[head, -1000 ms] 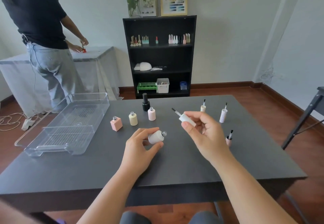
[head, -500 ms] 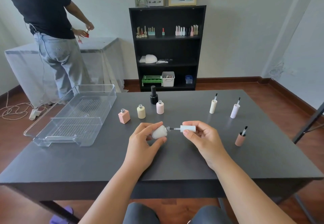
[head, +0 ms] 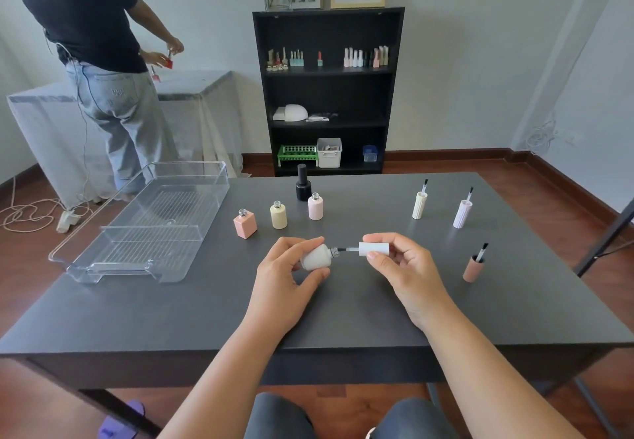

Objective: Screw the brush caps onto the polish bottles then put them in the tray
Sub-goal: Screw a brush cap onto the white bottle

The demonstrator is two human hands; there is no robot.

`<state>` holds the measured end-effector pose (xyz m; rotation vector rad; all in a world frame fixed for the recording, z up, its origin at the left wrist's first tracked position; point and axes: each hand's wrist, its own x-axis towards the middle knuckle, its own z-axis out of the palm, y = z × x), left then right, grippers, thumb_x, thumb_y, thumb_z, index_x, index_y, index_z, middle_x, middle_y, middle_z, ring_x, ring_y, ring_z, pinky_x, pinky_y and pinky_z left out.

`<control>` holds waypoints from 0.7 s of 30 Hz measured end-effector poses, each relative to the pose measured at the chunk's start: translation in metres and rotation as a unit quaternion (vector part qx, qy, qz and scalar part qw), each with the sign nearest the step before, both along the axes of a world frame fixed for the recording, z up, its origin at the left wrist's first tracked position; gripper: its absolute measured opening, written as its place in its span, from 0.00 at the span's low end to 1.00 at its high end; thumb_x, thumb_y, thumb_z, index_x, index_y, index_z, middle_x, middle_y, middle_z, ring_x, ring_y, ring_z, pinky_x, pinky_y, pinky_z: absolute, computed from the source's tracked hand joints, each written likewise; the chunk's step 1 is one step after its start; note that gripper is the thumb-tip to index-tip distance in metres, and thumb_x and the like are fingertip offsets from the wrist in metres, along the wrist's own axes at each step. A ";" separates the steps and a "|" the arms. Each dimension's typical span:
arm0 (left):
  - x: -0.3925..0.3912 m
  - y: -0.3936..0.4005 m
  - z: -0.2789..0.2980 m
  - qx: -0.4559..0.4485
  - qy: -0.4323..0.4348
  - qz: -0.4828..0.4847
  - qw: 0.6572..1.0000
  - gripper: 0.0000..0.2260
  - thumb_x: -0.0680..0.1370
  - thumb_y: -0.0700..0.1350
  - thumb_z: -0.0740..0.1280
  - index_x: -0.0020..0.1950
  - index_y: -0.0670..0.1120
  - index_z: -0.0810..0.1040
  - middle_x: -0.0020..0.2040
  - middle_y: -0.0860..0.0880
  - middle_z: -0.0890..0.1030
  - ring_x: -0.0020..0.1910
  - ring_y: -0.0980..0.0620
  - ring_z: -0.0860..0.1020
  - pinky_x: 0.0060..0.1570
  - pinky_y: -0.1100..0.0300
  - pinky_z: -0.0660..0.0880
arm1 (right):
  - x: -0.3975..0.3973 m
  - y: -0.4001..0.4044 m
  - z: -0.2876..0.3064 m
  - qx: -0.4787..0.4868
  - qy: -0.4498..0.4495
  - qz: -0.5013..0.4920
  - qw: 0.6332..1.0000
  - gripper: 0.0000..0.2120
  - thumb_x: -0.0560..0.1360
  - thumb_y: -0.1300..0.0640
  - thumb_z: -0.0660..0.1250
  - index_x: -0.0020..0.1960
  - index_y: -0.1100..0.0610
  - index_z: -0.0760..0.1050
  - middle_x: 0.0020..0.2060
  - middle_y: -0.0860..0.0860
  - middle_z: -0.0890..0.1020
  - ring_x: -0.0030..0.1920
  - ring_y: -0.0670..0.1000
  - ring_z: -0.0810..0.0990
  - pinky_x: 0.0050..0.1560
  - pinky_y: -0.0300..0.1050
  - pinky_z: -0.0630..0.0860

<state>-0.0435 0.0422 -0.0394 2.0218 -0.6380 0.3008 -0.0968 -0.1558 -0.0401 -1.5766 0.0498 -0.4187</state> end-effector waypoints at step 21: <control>0.003 0.001 -0.002 0.003 0.040 -0.050 0.998 0.19 0.69 0.44 0.78 0.58 0.56 0.82 0.50 0.57 0.80 0.46 0.60 0.79 0.47 0.73 0.73 | 0.004 0.000 0.022 -0.445 -0.121 0.024 0.887 0.13 0.70 0.69 0.73 0.53 0.59 0.83 0.47 0.52 0.82 0.45 0.51 0.79 0.46 0.39 0.74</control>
